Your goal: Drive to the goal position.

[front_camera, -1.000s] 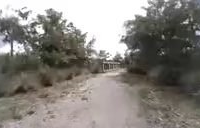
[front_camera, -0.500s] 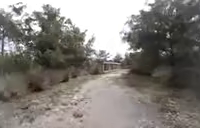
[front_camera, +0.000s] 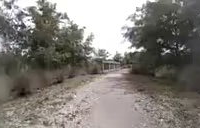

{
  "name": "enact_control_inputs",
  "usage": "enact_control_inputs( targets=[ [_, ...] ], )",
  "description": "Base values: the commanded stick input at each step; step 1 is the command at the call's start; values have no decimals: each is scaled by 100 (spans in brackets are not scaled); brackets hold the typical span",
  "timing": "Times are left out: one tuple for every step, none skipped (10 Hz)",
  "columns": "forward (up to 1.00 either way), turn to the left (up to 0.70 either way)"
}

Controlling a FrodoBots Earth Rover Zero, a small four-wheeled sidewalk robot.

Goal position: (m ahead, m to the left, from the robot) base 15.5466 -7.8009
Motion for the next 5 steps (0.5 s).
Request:
enact_control_inputs(
  targets=[
    [100, 0],
    [100, 0],
    [100, 0],
    [100, 0],
    [100, 0]
  ],
)
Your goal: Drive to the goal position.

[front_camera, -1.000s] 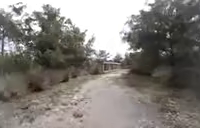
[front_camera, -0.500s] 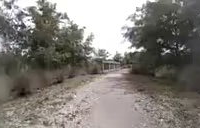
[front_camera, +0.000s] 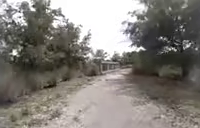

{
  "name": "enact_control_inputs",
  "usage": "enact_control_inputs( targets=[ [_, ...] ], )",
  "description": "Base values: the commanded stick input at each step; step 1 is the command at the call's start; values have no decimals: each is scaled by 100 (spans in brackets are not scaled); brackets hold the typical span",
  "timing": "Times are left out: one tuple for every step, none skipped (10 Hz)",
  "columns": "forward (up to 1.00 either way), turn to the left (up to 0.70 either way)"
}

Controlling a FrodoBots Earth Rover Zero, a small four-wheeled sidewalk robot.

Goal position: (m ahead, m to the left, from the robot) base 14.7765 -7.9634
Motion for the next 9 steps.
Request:
enact_control_inputs(
  targets=[
    [100, 0],
    [100, 0],
    [100, 0],
    [100, 0],
    [100, 0],
    [100, 0],
    [100, 0],
    [100, 0],
    [100, 0]
  ],
)
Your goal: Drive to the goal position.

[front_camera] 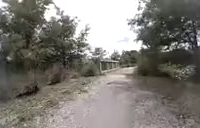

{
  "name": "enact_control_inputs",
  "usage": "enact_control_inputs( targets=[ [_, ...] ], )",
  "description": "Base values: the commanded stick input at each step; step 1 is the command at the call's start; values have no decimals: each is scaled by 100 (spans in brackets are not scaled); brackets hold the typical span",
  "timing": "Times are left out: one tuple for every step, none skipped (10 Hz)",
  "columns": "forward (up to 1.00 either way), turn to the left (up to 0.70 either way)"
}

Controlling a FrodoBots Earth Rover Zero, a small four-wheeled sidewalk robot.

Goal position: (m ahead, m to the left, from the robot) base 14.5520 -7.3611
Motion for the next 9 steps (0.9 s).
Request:
enact_control_inputs(
  targets=[
    [100, 0],
    [100, 0],
    [100, 0],
    [100, 0],
    [100, 0],
    [100, 0],
    [100, 0],
    [100, 0],
    [100, 0]
  ],
)
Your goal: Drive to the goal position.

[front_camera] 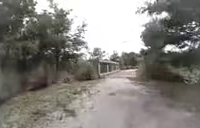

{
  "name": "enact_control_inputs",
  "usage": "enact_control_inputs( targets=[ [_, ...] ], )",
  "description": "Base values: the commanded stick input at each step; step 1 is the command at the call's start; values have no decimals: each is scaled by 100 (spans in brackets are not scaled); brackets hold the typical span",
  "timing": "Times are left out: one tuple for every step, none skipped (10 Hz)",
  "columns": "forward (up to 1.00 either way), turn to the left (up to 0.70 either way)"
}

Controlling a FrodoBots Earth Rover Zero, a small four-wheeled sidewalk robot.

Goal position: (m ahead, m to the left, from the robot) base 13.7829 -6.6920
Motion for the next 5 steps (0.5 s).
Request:
enact_control_inputs(
  targets=[
    [100, 0],
    [100, 0],
    [100, 0],
    [100, 0],
    [100, 0]
  ],
)
